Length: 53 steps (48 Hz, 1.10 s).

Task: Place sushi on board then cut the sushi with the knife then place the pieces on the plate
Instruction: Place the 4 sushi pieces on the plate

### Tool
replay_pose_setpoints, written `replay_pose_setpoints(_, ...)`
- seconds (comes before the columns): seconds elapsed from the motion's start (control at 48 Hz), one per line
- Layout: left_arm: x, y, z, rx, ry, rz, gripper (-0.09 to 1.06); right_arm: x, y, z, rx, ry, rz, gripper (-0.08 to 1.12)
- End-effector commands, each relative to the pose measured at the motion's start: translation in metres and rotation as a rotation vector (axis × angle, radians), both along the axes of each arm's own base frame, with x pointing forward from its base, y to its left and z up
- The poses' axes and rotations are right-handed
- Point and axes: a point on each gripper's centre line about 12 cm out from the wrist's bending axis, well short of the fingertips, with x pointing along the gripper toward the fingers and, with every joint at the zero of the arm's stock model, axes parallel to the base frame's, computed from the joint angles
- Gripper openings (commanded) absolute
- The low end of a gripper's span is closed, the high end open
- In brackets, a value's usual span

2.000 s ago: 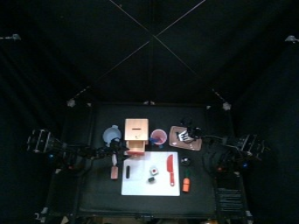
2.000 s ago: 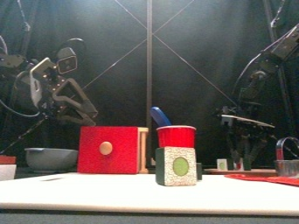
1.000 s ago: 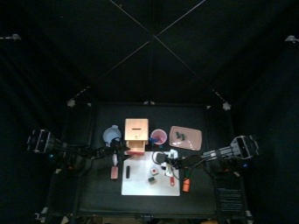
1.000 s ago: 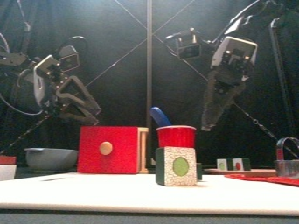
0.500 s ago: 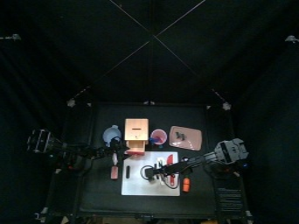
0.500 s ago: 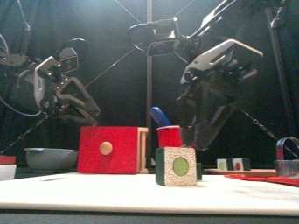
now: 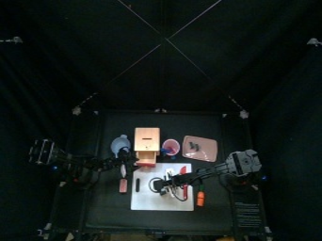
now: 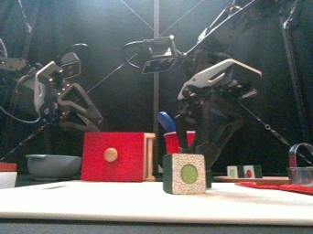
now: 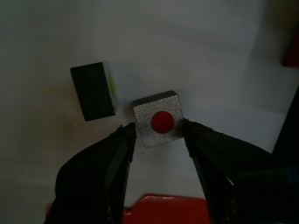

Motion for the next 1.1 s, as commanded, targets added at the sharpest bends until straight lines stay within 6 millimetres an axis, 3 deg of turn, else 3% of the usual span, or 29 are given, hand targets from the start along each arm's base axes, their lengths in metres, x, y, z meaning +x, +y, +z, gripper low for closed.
replay_pose_setpoints(0.021,0.003,0.001,0.004,-0.001,-0.018,0.006,0.86,0.008,-0.006,0.007,0.000,-0.026,-0.009,0.83)
replay_pose_setpoints(0.312,0.001,0.001,0.003,-0.005,-0.014,0.011,0.86,0.009,-0.007,-0.005,-0.001,0.017,-0.024,0.82)
replay_pose_setpoints(0.5,0.001,0.001,0.002,-0.004,-0.012,0.011,0.86,0.006,-0.008,0.001,0.033,0.012,-0.065,0.81)
replay_pose_setpoints(0.708,0.001,0.001,0.002,-0.005,-0.012,0.009,0.86,-0.005,-0.016,0.014,0.095,0.000,-0.140,0.67)
replay_pose_setpoints(0.917,0.001,0.000,0.003,-0.005,-0.014,0.008,0.86,-0.047,-0.046,0.040,0.165,-0.032,-0.323,0.56)
replay_pose_setpoints(1.104,0.001,-0.001,0.002,-0.003,-0.010,0.003,0.86,-0.116,-0.088,0.067,0.188,-0.079,-0.571,0.56)
